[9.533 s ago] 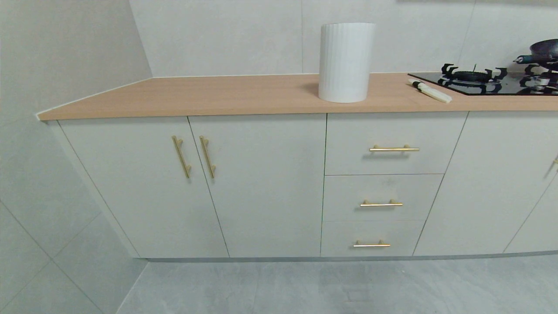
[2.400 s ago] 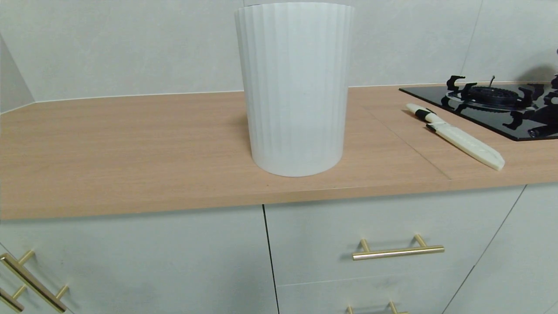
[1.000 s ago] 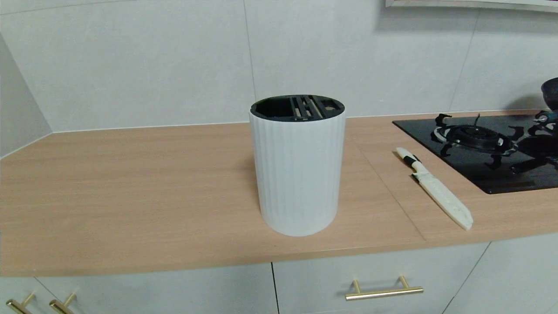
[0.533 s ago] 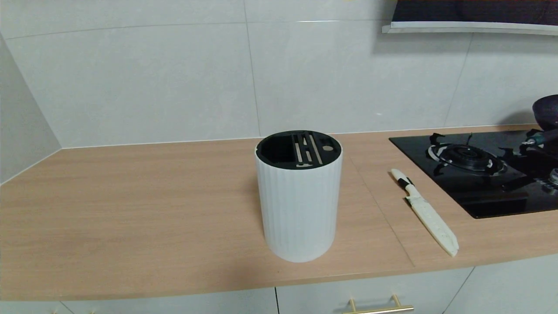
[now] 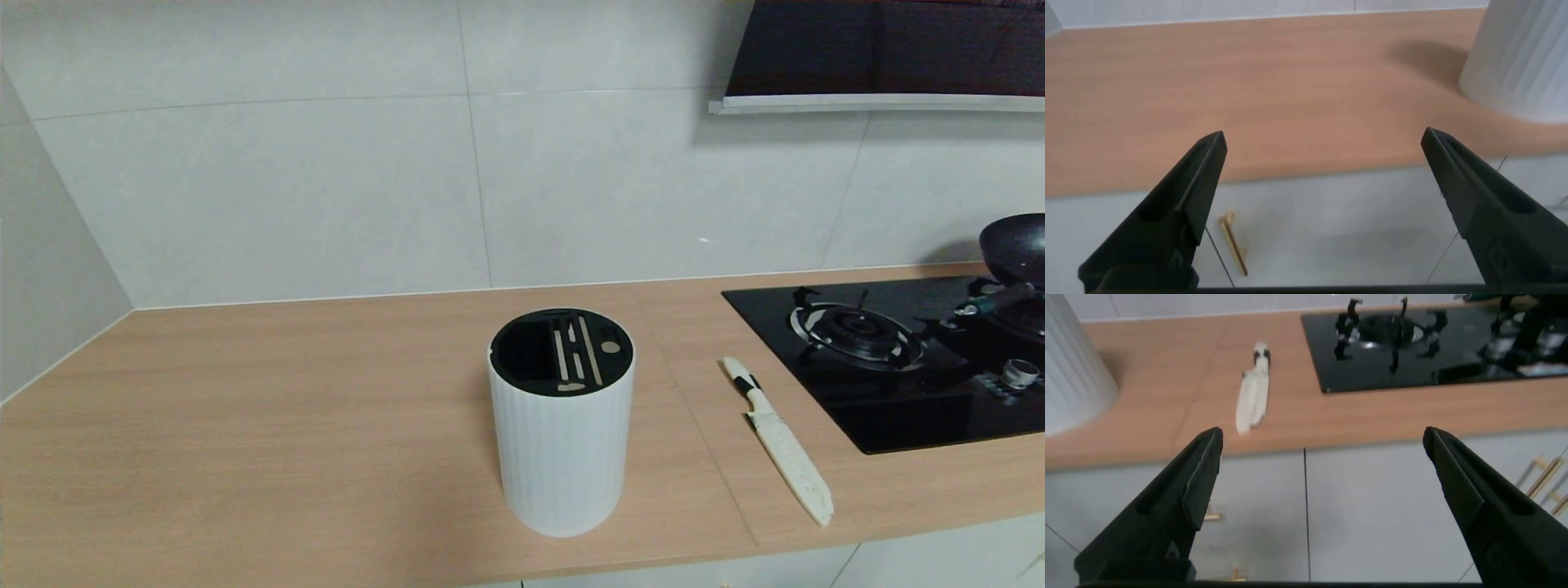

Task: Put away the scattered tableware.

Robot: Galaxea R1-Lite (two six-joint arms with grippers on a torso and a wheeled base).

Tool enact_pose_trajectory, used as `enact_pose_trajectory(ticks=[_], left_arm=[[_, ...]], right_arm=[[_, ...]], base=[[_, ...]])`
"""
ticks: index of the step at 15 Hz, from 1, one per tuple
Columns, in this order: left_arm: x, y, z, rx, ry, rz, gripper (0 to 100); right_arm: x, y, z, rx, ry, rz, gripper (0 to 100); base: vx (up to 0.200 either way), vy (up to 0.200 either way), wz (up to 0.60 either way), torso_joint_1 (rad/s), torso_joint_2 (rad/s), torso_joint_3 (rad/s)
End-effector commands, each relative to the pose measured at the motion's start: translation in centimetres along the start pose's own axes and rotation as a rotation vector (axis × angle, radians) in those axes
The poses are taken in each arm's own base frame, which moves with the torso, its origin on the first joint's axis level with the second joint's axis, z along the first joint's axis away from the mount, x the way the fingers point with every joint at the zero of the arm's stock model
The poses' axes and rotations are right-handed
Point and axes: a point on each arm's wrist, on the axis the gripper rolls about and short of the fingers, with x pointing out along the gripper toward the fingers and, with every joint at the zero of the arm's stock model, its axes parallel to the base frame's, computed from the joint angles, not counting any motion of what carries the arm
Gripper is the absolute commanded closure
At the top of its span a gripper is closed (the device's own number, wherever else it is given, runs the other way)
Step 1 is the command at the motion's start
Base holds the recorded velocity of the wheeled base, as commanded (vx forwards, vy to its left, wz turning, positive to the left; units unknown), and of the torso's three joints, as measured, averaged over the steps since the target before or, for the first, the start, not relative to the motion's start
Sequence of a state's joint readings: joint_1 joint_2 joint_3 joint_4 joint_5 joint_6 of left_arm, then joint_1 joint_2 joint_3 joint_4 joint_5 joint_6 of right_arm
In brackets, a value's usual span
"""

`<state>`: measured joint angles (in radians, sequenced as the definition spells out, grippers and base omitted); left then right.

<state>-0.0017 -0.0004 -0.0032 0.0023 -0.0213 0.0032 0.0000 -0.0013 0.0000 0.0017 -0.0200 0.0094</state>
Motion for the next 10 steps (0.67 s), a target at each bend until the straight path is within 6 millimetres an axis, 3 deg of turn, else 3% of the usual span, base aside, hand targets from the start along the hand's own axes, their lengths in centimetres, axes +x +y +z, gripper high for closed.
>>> enact_pose_trajectory(ticks=[1,6,10], left_arm=[[0.0,0.0,-0.01,0.0,0.001,0.0,0],[0.0,0.0,-0.01,0.0,0.001,0.0,0],[0.0,0.0,-0.01,0.0,0.001,0.0,0]], right_arm=[[0.01,0.0,0.0,0.0,0.001,0.0,0],[0.01,0.0,0.0,0.0,0.001,0.0,0],[0.01,0.0,0.0,0.0,0.001,0.0,0]], base=[[0.0,0.0,0.0,0.251,-0.56,-0.315],[0.0,0.0,0.0,0.275,-0.58,-0.318],[0.0,0.0,0.0,0.205,-0.42,-0.223]])
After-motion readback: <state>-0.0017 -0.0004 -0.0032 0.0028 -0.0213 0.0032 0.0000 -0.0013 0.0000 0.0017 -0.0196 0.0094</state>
